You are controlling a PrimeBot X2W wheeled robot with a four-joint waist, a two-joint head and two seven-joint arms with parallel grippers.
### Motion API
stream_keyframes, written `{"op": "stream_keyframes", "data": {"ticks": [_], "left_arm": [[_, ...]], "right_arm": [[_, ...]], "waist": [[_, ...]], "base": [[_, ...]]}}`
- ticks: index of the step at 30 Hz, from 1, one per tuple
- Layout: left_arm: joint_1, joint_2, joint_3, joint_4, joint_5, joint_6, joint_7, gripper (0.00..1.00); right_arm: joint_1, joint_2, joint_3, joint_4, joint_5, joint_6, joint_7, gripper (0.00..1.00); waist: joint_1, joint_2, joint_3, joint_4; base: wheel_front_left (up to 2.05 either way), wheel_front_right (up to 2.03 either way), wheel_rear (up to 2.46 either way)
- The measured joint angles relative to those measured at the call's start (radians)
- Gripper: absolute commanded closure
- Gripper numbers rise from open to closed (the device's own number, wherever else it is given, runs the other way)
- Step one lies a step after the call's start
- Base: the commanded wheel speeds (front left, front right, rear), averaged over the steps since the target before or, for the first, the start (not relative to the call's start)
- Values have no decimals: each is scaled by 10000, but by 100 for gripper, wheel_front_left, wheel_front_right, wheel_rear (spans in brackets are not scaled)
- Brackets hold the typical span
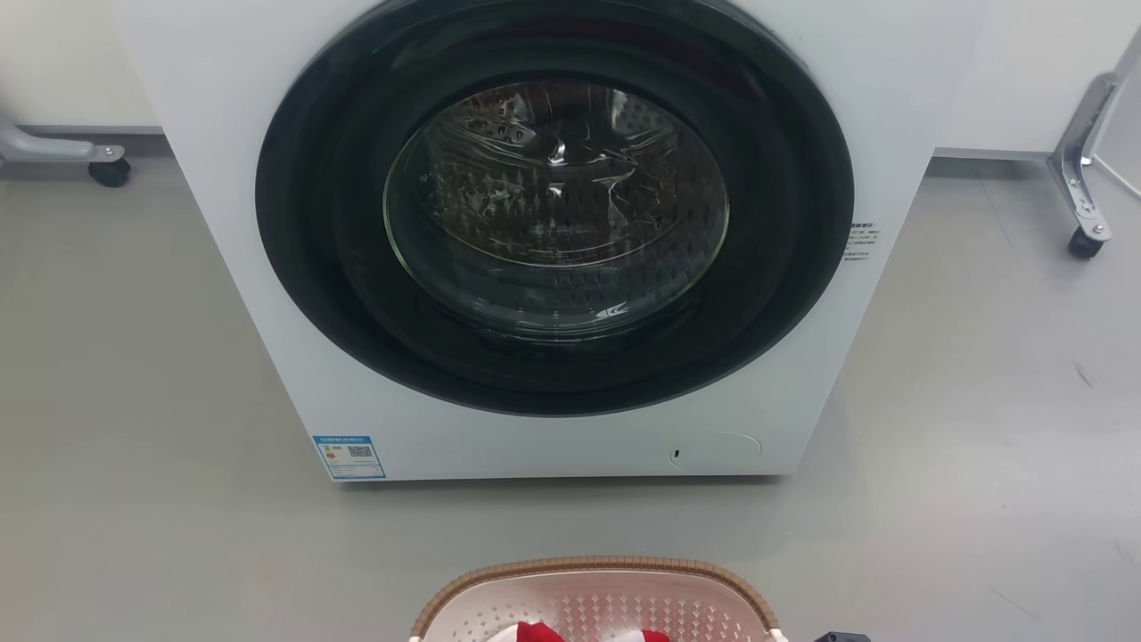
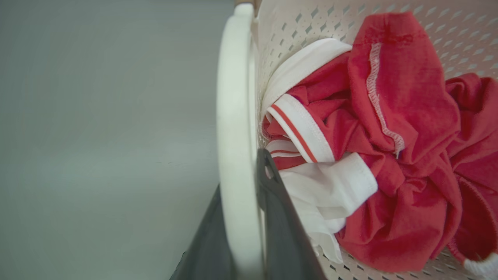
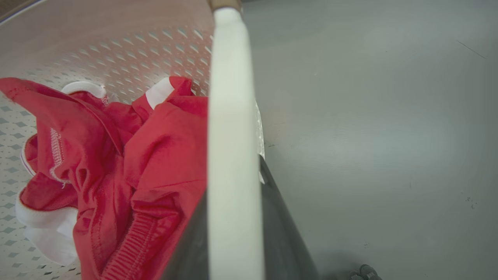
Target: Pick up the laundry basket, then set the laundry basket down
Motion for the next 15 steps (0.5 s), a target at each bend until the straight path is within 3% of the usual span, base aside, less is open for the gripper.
{"op": "stream_keyframes", "data": {"ticks": [15], "left_arm": [[0, 0, -61, 0, -142, 13, -2, 100]], "right_arm": [[-97, 2, 353, 117, 418, 0, -134, 100]], "waist": [[0, 0, 22, -11]], "base": [[0, 0, 0]]}}
